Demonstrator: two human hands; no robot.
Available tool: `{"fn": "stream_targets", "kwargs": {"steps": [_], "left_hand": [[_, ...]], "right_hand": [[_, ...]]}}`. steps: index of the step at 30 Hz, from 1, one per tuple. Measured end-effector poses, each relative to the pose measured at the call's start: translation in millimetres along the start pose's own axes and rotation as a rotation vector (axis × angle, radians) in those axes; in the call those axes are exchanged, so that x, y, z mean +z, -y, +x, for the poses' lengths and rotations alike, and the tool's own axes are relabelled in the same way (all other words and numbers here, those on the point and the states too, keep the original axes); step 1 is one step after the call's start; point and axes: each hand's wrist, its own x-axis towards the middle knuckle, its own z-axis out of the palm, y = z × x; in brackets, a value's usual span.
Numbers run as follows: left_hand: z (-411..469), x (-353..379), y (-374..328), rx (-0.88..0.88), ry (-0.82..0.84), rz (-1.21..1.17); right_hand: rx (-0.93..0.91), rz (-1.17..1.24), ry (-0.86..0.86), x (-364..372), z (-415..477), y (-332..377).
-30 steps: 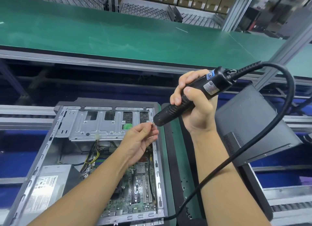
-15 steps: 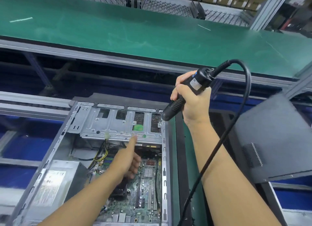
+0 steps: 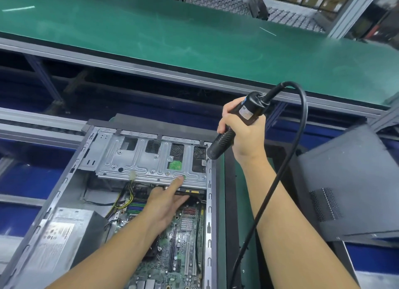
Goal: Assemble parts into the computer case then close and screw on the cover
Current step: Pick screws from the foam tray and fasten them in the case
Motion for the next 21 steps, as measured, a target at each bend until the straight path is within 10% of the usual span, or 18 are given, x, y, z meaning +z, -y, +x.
{"fn": "stream_targets", "kwargs": {"steps": [21], "left_hand": [[11.0, -6.1, 5.4, 0.067, 0.047, -0.061]], "right_hand": [[0.0, -0.137, 0.117, 17.2, 3.5, -6.6]]}}
